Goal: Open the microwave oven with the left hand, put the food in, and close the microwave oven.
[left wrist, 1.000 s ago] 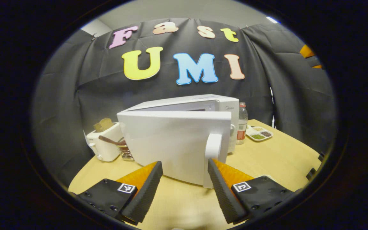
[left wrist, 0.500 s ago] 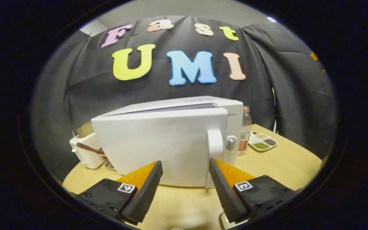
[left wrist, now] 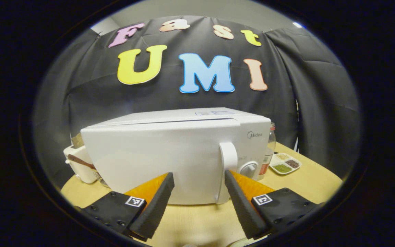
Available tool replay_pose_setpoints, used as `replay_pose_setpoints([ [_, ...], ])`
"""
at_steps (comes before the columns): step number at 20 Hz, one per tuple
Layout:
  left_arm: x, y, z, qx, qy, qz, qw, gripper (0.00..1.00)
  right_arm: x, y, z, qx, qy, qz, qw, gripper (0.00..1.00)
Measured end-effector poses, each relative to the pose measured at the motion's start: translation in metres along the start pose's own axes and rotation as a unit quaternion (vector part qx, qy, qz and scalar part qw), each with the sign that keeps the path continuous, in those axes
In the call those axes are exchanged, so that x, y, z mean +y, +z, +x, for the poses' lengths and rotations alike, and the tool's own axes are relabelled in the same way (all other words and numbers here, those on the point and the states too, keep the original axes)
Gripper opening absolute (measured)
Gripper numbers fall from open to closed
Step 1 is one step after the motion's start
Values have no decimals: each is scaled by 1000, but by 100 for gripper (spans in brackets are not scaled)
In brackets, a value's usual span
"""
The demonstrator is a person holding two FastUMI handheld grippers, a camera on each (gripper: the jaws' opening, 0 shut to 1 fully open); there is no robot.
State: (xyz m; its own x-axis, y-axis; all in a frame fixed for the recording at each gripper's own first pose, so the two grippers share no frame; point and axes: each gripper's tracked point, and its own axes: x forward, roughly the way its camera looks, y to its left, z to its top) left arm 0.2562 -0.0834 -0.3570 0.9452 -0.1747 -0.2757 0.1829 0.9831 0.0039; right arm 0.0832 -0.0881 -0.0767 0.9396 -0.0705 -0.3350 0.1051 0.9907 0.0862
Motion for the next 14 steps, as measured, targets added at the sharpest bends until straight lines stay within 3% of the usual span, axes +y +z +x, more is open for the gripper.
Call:
replay_pose_setpoints([
  [7, -1, 4, 9, -12, 4, -2, 1000, 100, 6, -8, 9, 10, 6, 0, 1000, 98],
  [9, -8, -1, 7, 12, 0, -11, 1000, 100, 13, -9, 11, 9, 13, 1, 1000, 98],
  [11, -4, -5, 9, 8, 29, 3, 1000, 98, 21, -15, 13, 15, 21, 1, 1000, 98],
  [14, 3, -6, 8, 15, 31, 1, 999, 98, 27, -14, 11, 11, 28, -8, 999, 98],
])
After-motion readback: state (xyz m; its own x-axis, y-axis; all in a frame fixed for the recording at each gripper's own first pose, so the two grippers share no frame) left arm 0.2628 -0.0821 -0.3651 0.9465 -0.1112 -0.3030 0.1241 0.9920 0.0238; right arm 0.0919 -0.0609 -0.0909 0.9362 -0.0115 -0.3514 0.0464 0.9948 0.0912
